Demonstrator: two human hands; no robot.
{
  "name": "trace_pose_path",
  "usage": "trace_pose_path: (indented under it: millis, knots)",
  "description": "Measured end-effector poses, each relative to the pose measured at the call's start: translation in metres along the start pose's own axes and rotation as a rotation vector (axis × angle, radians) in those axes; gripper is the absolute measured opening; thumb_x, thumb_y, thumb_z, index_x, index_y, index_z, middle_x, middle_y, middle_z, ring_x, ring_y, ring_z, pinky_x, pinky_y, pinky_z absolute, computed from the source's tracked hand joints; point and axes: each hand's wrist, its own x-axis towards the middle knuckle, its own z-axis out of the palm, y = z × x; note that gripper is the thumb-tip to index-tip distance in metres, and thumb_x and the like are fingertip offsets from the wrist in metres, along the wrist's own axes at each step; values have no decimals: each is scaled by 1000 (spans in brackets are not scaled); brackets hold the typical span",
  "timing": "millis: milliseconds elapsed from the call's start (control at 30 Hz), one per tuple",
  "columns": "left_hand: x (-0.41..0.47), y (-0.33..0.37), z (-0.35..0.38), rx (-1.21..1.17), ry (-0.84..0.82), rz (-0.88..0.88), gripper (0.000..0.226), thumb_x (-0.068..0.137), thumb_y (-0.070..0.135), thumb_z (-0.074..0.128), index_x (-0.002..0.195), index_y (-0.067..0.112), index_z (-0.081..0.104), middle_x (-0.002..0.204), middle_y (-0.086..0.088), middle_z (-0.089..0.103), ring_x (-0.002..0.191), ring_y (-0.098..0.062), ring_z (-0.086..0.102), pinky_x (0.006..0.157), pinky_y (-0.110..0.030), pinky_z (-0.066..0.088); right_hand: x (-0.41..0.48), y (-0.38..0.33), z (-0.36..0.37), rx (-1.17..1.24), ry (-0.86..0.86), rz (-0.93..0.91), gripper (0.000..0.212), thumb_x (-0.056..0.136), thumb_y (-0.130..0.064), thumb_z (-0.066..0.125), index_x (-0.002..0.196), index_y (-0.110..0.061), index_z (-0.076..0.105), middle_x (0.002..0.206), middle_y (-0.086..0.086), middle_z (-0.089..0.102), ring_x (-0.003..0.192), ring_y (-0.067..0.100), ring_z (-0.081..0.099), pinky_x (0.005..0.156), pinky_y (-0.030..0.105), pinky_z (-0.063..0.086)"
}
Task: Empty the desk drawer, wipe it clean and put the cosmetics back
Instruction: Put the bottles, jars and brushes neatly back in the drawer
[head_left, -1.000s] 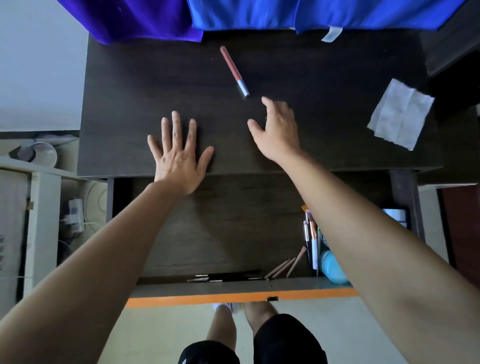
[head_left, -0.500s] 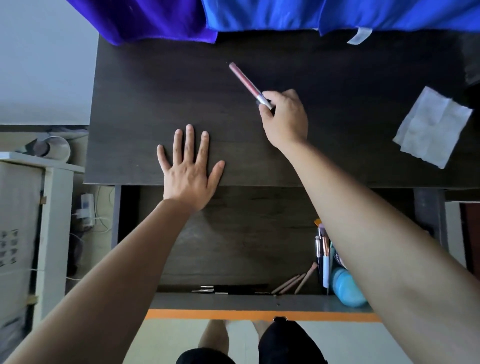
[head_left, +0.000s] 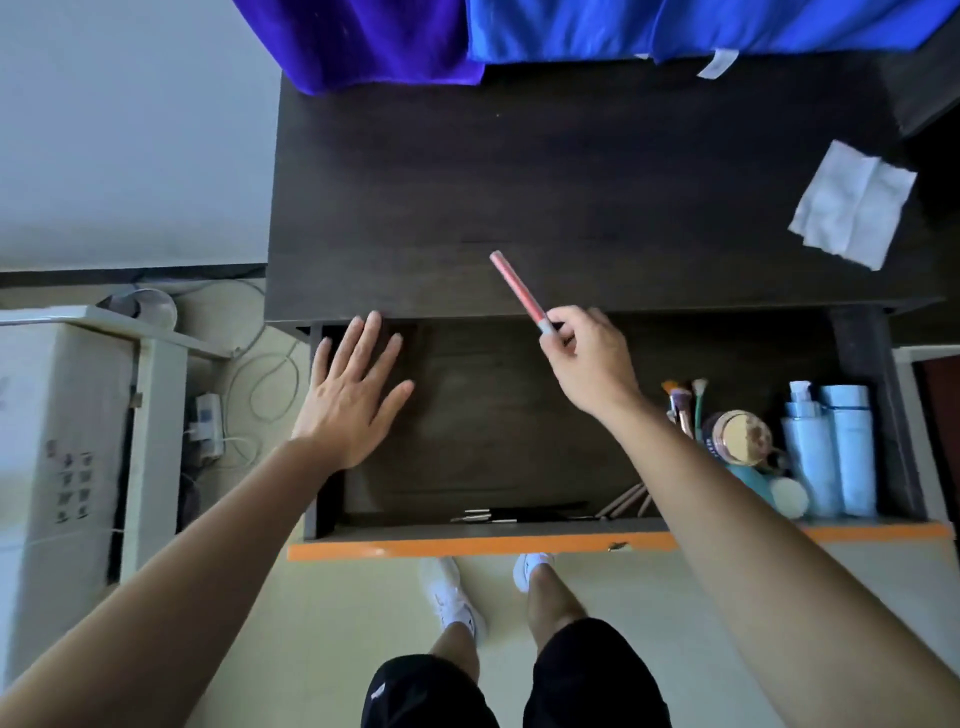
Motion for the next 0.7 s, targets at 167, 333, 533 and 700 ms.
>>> trace_pose_path:
  millis: [167, 333, 533, 700]
  knots:
    - [-56, -52, 19, -26, -74, -230, 73, 98, 61, 14, 156, 18, 7, 163, -3, -10, 148, -15, -17, 121, -45, -3, -60, -15, 64, -62, -305, -82, 19, 93, -18, 64, 110, -20, 71, 98, 0, 57, 87, 20, 62, 81, 32, 49]
    - [-65, -49, 35, -209, -63, -287, 73, 100, 53, 24, 156, 10, 2, 163, -5, -6, 150, -15, -6, 122, -36, 7, -94, -26, 116, -129, -559, -61, 21, 92, -16, 62, 109, -22, 73, 95, -3, 50, 93, 23, 61, 82, 27, 45]
    - [-67, -49, 43, -242, -20, -264, 71, 101, 48, 27, 155, 11, 0, 163, -4, -9, 150, -15, -5, 119, -36, 12, -108, -48, 149, -237, -810, -76, 31, 95, -18, 58, 123, -25, 67, 115, 3, 51, 114, 23, 55, 95, 27, 41]
    - [-67, -52, 47, -265, -14, -242, 70, 102, 45, 28, 155, 12, -3, 163, -3, -12, 150, -15, -5, 119, -35, 12, -114, -55, 153, -391, -869, -123, 42, 99, -28, 42, 138, -35, 55, 138, 5, 46, 129, 28, 40, 110, 42, 31]
